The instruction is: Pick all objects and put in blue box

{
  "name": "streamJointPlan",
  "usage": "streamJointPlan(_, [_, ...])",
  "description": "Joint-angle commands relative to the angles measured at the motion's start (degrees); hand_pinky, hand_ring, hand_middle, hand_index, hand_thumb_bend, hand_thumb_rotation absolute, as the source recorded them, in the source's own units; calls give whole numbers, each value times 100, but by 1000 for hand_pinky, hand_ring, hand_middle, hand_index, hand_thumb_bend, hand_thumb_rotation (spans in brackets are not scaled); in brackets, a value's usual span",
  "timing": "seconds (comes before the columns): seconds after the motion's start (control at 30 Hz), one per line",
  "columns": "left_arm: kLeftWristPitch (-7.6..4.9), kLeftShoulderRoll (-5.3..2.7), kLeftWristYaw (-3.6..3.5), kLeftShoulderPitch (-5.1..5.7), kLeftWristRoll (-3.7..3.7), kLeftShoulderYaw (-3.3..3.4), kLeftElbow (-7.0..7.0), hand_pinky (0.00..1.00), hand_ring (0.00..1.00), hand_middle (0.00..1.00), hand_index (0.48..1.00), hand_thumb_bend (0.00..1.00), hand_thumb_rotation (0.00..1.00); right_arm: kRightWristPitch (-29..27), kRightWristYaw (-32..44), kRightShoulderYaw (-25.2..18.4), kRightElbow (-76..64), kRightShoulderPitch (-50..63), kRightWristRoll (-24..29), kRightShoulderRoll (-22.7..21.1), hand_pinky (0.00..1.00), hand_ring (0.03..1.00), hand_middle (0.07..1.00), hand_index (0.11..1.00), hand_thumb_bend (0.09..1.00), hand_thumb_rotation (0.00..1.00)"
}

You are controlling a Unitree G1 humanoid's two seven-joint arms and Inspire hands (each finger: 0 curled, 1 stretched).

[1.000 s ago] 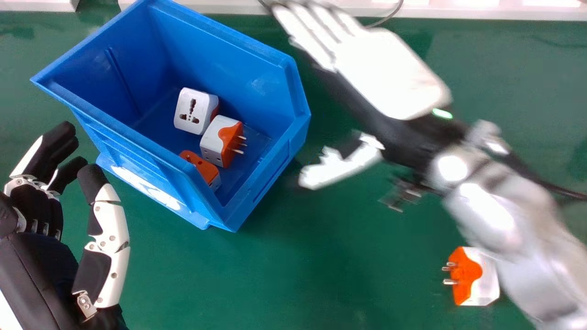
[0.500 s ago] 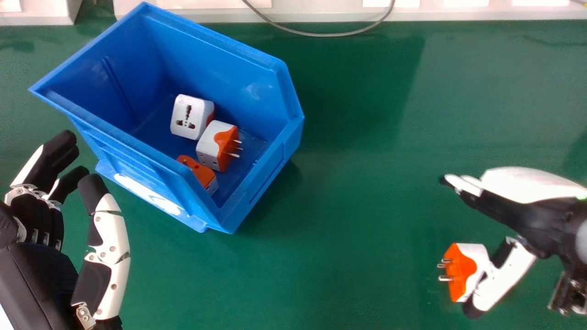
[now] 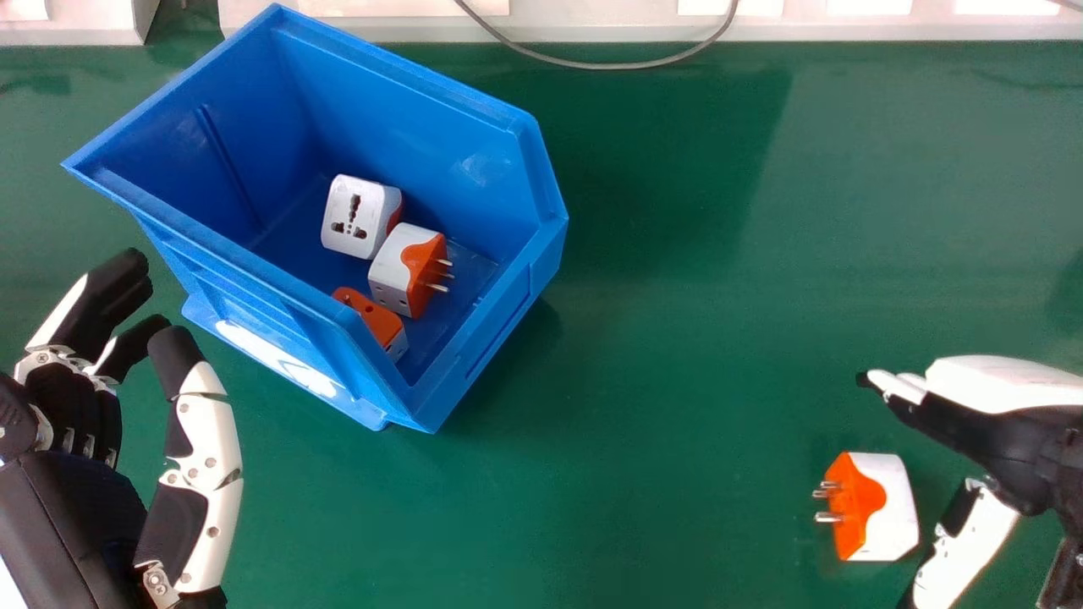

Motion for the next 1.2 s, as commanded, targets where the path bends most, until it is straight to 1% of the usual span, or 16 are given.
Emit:
streamJointPlan(0.0, [-49,-510,20,66,43,-186,-174,676,732,721,735,254,0,-86,-307,6,34,2,-104,104,955,1000,1000,1000,999,190])
streamJointPlan(0.03, [-43,-510,22,65,52,-182,-178,675,732,721,735,255,0,-150,-469,39,95,7,-119,158,897,1000,1000,993,988,169])
streamJointPlan(0.1, [-42,-514,19,66,24,-191,-194,675,731,720,732,257,0,-300,-784,99,204,32,-157,240,789,1000,1000,970,954,122])
streamJointPlan(0.23, [-26,-488,-14,104,-5,-206,-243,680,736,723,737,252,0,-524,-1296,238,351,122,-318,380,668,995,1000,932,886,43])
streamJointPlan(0.3, [-31,-481,-18,120,2,-203,-255,677,736,722,737,252,0,-645,-1508,305,453,165,-391,432,604,942,1000,902,858,15])
streamJointPlan(0.37, [-39,-459,-37,133,-12,-206,-264,677,736,722,740,249,0,-720,-1736,362,587,194,-456,522,524,854,983,862,827,3])
streamJointPlan(0.43, [-37,-449,-56,155,-43,-220,-285,679,737,723,741,246,0,-805,-2053,409,752,219,-544,634,454,745,902,805,797,0])
streamJointPlan(0.47, [-30,-451,-59,165,-48,-227,-296,679,736,723,740,249,0,-897,-2265,412,844,237,-566,684,425,667,826,757,769,0])
streamJointPlan(0.5, [-26,-454,-59,173,-40,-226,-305,678,736,722,739,250,0,-1039,-2527,394,935,265,-552,727,410,568,743,696,645,0])
streamJointPlan(0.53, [-22,-449,-60,179,-21,-218,-310,677,735,722,739,250,0,-1235,-2864,359,1048,297,-511,774,386,517,663,632,597,0])
streamJointPlan(0.57, [-32,-438,-70,177,-35,-216,-307,677,736,722,740,249,0,-1372,-3107,330,1133,315,-474,811,348,464,581,578,556,0])
streamJointPlan(0.67, [-5,-432,-78,186,-13,-195,-323,681,738,724,743,246,0,-1462,-3333,272,1199,323,-396,909,303,408,492,536,518,0])
streamJointPlan(0.7, [13,-437,-78,190,3,-186,-334,680,737,724,742,245,0,-1476,-3362,260,1203,324,-382,929,294,407,488,528,517,0])
streamJointPlan(0.83, [21,-421,-119,186,-61,-209,-348,679,738,726,742,241,0,-1606,-3481,222,1223,313,-355,938,285,395,464,521,514,0])
streamJointPlan(1.0, [17,-434,-121,171,-59,-193,-334,682,738,727,742,243,0,-1758,-3564,159,1247,282,-317,910,283,390,459,518,515,0])
streamJointPlan(1.17, [38,-432,-136,192,-78,-218,-359,684,739,728,744,240,0,-1871,-3624,85,1218,283,-276,940,280,389,460,516,517,0])
